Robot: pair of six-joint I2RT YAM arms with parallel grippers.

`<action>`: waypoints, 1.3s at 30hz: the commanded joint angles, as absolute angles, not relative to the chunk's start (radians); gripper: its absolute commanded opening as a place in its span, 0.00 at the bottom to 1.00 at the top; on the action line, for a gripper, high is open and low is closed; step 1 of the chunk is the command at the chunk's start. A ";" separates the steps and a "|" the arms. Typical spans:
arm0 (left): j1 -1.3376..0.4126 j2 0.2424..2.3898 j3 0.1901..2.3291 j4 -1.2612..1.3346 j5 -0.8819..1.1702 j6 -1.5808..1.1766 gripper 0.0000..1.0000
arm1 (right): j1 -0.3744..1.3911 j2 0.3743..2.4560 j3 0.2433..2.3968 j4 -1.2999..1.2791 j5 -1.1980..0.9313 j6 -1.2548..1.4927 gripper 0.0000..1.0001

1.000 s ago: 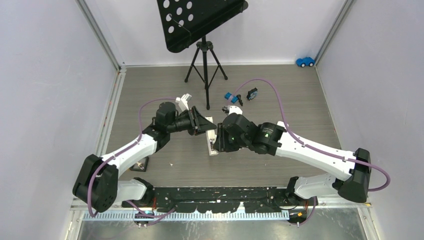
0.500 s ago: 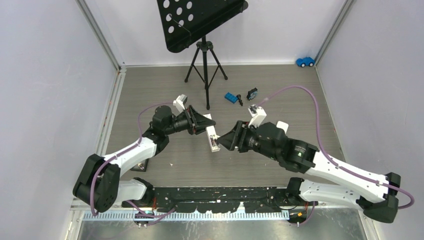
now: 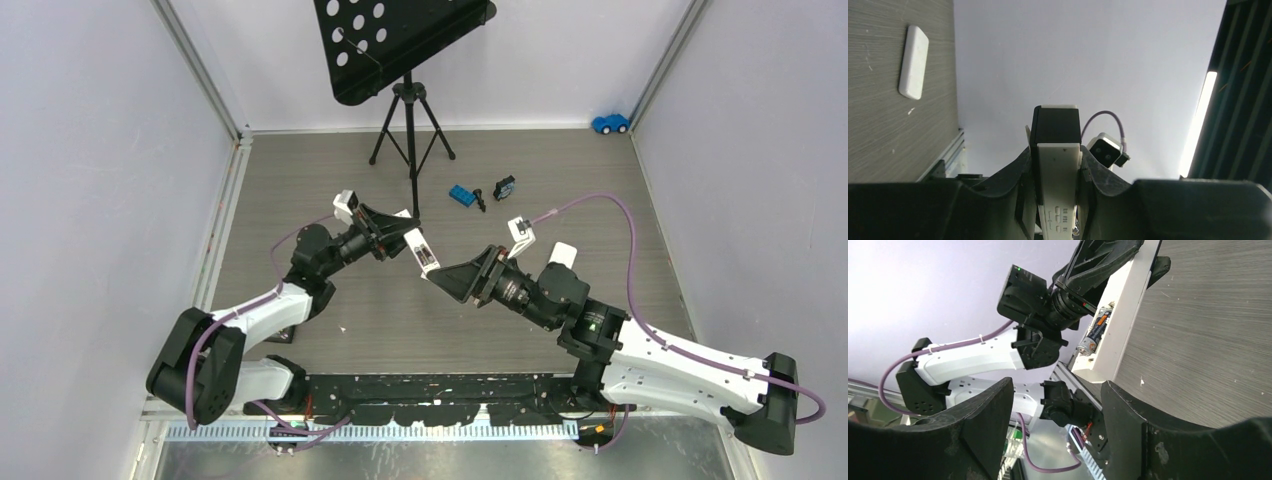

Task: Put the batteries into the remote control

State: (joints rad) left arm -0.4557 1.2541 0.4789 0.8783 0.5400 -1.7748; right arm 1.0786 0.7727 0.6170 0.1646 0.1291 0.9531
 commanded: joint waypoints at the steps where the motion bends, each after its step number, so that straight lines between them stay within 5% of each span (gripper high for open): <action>1: -0.450 1.225 0.452 1.009 0.494 -1.867 0.00 | 1.081 0.760 0.597 0.323 0.179 1.019 0.71; 31: -0.450 1.140 0.462 0.907 0.517 -1.791 0.00 | 1.081 0.873 0.616 0.335 0.320 1.138 0.75; 39: -0.450 1.138 0.460 0.924 0.525 -1.796 0.00 | 1.080 0.862 0.608 0.255 0.382 1.191 0.66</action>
State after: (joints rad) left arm -0.4511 1.1679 0.4465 0.8684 0.5053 -1.7977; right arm 1.0790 0.8757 0.5709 0.2733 0.2886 1.1614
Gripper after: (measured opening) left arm 0.297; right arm 0.691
